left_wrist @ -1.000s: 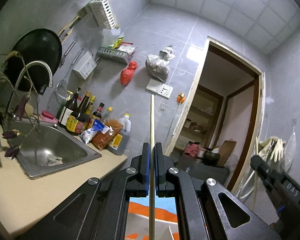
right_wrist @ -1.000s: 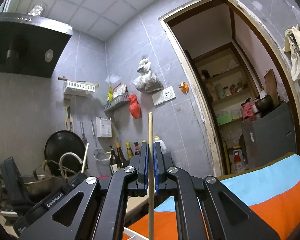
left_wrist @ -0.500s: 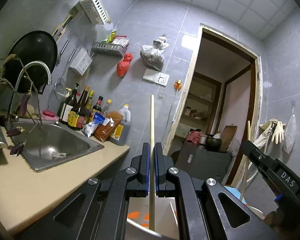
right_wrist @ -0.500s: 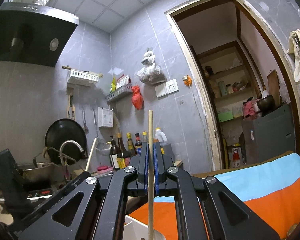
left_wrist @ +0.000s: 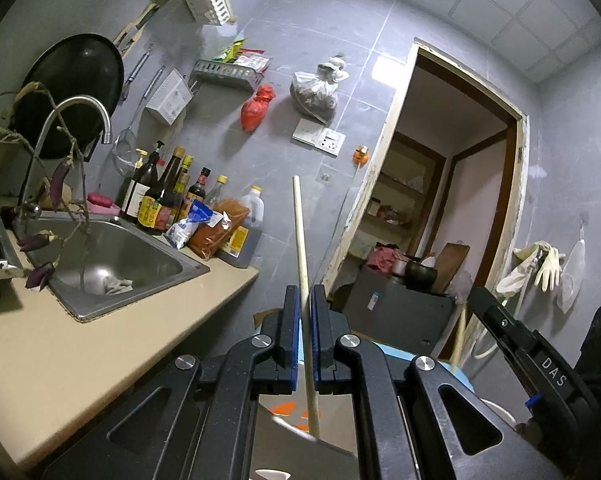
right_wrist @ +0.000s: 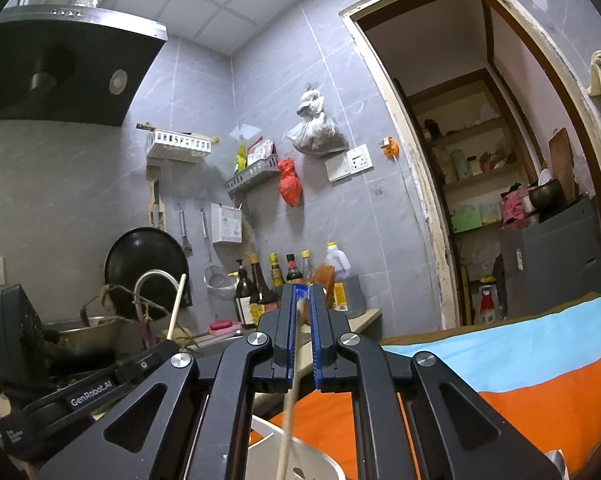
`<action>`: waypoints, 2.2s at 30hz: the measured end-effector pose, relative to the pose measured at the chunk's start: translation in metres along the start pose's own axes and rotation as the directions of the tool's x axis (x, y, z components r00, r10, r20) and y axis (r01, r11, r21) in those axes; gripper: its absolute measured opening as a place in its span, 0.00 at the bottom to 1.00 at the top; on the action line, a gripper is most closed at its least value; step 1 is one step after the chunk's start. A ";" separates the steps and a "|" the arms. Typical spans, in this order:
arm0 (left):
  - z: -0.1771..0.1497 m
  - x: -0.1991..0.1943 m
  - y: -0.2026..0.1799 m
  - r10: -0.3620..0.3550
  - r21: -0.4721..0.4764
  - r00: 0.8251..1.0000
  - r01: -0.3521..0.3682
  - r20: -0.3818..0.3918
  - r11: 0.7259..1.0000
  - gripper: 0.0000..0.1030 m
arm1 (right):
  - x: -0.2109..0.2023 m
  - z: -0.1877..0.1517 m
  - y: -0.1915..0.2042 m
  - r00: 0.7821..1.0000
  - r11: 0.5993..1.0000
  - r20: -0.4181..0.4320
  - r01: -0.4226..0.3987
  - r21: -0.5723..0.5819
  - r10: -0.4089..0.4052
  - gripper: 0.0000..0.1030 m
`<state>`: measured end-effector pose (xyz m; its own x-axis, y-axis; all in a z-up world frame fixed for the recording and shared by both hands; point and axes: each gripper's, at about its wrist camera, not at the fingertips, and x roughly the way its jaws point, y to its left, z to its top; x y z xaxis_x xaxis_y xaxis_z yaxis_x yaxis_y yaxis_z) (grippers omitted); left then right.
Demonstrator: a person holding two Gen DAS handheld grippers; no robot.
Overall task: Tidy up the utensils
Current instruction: 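Lower the chopstick into the white caddy and open the right gripper, then move the left gripper to the metal spoon and close on its bowl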
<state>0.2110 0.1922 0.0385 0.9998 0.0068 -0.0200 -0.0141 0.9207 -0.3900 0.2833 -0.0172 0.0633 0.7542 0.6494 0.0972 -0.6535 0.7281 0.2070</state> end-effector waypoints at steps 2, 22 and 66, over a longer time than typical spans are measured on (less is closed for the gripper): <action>0.000 0.002 -0.001 -0.003 0.006 1.000 0.003 -0.003 1.000 0.03 | 0.001 0.000 0.001 1.000 1.000 -0.002 0.000 -0.004 0.000 0.05; 0.006 -0.002 0.003 -0.041 0.008 0.998 0.041 0.048 0.999 0.03 | -0.002 0.000 0.004 1.000 1.000 0.014 -0.005 -0.016 0.005 0.27; -0.077 -0.033 -0.180 -0.270 0.218 0.847 0.402 -0.458 0.889 0.96 | -0.214 0.046 -0.106 0.915 0.931 -0.204 0.314 -0.184 -0.349 1.00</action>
<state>0.1794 -0.0035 0.0385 0.8432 -0.4215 -0.3336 0.3924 0.9068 -0.1540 0.1942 -0.2432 0.0657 0.9049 0.3850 -0.1815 -0.3836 0.9224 0.0443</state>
